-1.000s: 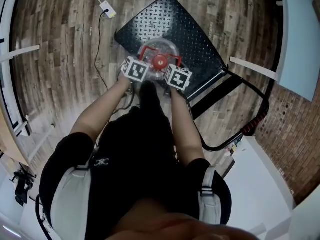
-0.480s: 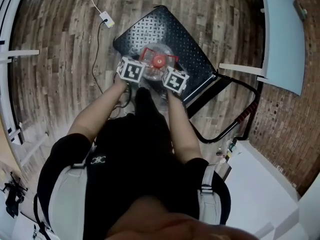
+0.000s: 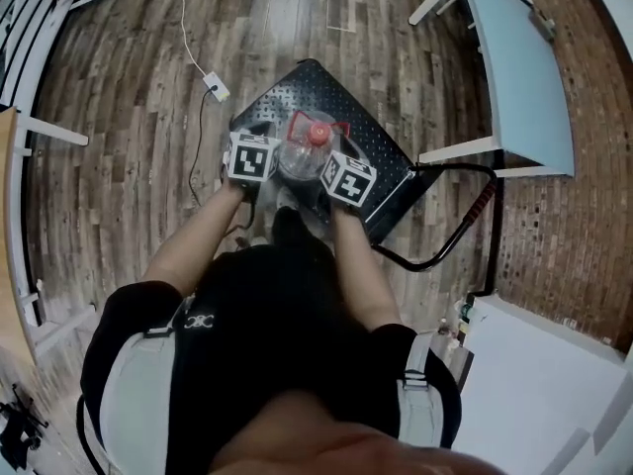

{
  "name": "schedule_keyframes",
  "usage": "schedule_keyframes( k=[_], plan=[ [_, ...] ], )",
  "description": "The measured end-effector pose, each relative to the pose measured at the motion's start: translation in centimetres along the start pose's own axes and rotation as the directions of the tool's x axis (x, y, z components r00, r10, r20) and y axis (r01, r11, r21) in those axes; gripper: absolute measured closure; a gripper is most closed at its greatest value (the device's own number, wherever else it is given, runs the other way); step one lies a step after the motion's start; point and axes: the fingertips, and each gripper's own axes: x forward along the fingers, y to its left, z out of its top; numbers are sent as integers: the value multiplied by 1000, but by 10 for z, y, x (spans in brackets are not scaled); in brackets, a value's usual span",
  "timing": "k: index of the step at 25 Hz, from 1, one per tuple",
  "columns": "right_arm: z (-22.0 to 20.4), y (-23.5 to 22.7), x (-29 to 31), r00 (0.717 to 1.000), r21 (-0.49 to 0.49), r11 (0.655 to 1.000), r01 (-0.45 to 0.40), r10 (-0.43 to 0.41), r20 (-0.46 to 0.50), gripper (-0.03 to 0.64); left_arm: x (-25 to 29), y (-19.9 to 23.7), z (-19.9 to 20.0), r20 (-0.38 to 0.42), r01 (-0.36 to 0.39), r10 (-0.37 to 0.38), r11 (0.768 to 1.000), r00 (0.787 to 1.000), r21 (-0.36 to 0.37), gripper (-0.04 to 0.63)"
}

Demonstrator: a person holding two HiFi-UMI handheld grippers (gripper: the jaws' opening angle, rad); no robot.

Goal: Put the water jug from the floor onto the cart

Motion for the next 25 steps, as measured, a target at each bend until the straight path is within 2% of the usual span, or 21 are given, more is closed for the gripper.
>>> schedule_keyframes(
  k=[8,16,21,25],
  plan=[
    [10,22,-44,997,3,999,-48,47,67,604,-51,-19,22,107,6,-14,997,994,76,595],
    [46,41,-60,983,-56,996,-73,82,164,604,-59,-21,39,139,13,-25,997,990,81,595],
    [58,43,-59,980,-63,995,-80,90,176,604,-64,-25,54,168,3,-22,993,986,114,595],
    [62,46,-57,979,-69,994,-85,96,180,604,-59,-22,52,151,9,-27,992,988,122,595]
  ],
)
